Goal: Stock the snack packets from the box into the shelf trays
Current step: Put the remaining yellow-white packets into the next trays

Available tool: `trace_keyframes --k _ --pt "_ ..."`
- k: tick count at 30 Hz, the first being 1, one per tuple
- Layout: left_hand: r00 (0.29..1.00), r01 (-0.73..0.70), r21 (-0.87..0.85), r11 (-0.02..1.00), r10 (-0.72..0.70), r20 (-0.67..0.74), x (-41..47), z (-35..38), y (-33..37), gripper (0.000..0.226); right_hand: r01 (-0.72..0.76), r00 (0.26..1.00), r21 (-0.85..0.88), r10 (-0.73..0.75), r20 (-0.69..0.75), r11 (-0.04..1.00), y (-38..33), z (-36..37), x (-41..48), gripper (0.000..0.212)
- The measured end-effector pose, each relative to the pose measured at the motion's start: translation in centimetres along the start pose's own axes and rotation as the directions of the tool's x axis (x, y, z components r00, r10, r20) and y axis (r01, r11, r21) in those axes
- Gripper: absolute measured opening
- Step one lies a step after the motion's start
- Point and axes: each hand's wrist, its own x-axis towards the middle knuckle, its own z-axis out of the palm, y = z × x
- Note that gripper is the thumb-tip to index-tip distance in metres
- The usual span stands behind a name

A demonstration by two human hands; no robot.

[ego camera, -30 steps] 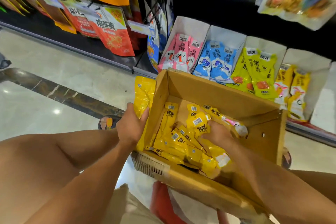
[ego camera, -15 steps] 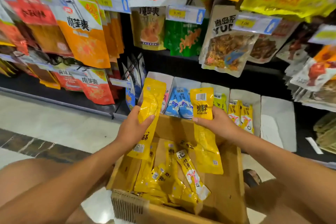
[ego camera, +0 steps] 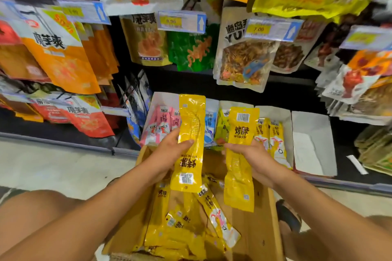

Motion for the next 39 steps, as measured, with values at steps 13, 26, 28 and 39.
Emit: trace_keyframes --k 13,26,28,39 --pt "0.973 0.1 0.082 0.992 -0.115 0.201 1.4 1.9 -0.7 0.041 0.026 0.999 0.099 -0.022 -0.035 0.995 0.5 1.0 2.7 0.047" --pt "0.741 0.634 -0.024 0.773 -0.598 0.307 1.8 -0.7 -1.3 0.092 0.25 0.955 -0.263 -0.282 -0.092 0.932 -0.1 1.1 1.6 0.051" --pt "0.723 0.666 -0.095 0.74 -0.609 0.327 1.7 -0.5 -1.5 0.085 0.284 0.955 -0.285 -0.296 -0.001 0.916 -0.1 1.3 1.4 0.036" --pt "0.795 0.599 -0.18 0.78 -0.606 0.018 3.1 -2.0 -1.3 0.018 0.327 0.937 -0.443 -0.222 0.271 0.835 -0.6 -0.7 2.0 0.036"
